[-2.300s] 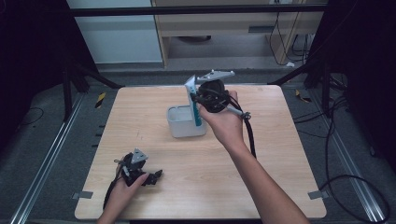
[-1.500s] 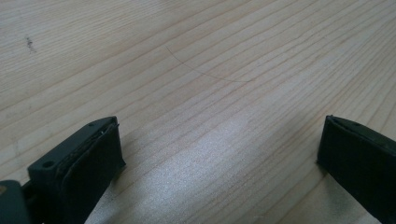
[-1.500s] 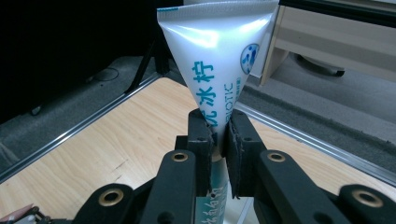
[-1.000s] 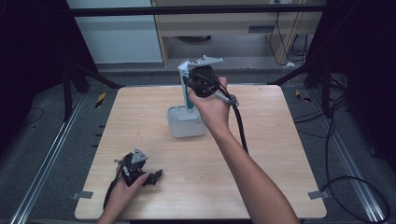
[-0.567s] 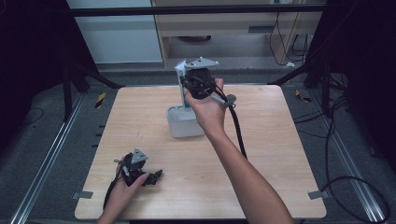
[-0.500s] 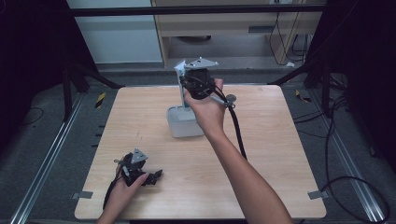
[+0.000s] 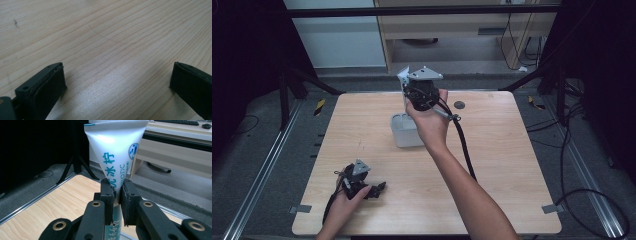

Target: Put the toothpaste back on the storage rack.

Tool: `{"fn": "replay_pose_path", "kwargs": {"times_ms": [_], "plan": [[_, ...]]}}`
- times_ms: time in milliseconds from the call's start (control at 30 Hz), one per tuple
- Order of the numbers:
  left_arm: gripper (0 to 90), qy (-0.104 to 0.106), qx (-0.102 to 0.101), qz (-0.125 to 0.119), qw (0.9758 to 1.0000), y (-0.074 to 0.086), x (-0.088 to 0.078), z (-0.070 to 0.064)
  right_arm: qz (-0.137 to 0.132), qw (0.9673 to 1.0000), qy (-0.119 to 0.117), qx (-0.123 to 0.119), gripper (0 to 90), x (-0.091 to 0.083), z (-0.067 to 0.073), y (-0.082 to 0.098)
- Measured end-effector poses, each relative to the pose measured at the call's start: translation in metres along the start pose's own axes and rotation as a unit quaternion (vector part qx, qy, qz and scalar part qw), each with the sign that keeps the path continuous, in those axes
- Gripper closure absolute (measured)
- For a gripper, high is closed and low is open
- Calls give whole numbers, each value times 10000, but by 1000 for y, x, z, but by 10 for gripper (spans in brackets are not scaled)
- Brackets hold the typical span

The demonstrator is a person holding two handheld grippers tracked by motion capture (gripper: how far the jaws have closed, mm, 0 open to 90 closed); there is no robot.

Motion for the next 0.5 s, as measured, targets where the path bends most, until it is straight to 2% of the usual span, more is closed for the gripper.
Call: {"fn": "replay_pose_path", "kwargs": {"times_ms": [500], "plan": [[0, 2, 0, 1, 10000, 0, 0, 0, -99, 9998, 149, -2, 810, 7, 8, 14]]}}
Point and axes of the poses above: each handheld gripper's, and its own axes: x roughly forward along the jaws, y roughly out of its underside, z roughly to its left, the point moved 7 cm from there along x, roughly forward along the jaws, and after that the axes turned 12 degrees about -x, right-handed, at the moved point
